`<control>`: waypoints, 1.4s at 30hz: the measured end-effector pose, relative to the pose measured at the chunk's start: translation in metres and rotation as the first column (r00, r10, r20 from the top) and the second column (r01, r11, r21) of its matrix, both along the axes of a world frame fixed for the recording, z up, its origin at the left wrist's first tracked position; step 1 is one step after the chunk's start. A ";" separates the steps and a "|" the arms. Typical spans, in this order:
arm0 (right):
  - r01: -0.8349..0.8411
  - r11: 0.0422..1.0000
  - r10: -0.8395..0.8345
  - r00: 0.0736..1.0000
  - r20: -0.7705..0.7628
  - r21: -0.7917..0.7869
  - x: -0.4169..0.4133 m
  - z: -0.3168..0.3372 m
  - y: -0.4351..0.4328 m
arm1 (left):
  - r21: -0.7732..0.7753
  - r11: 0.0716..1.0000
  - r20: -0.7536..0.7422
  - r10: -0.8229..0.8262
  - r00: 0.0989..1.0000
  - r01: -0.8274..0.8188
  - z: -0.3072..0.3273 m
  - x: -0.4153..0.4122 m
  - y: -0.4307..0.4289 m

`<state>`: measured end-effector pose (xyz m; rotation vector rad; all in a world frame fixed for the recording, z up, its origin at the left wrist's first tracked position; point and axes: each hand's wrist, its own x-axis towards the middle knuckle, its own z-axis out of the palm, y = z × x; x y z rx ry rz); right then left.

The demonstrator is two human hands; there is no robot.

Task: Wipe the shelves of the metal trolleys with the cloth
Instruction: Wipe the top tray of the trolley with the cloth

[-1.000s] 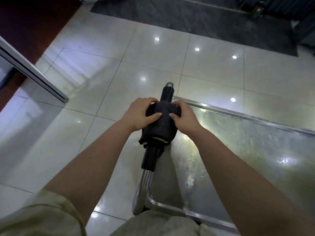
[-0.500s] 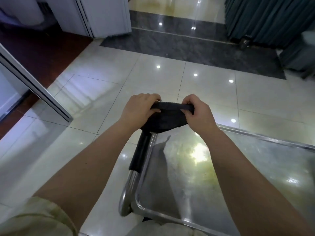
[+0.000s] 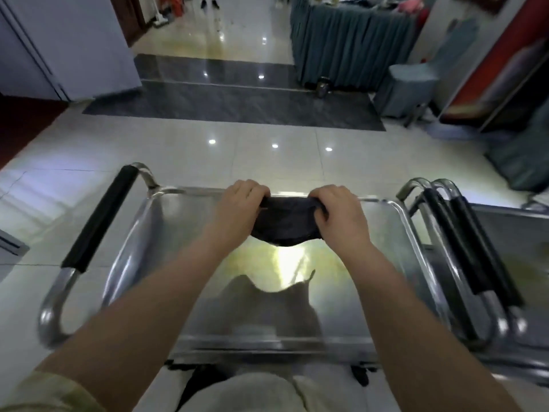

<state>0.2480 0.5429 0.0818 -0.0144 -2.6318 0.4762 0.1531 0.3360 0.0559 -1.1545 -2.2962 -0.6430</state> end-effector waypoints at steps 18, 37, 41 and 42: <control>0.350 0.880 -0.319 0.936 0.146 -0.322 0.235 -0.066 0.155 | 0.182 0.964 0.786 -0.260 0.561 0.192 -0.069 0.203 0.174; 0.278 0.951 -0.257 0.480 0.839 0.133 0.163 -0.195 0.122 | -0.526 0.826 0.513 0.118 0.850 0.203 -0.185 0.059 0.135; 0.175 0.968 -0.244 0.489 0.838 0.181 0.173 -0.204 0.133 | -0.576 0.806 0.498 0.217 0.840 0.134 -0.195 0.037 0.150; 0.148 0.972 -0.235 0.507 0.830 0.185 0.175 -0.206 0.136 | -0.578 0.807 0.501 0.236 0.833 0.119 -0.198 0.032 0.152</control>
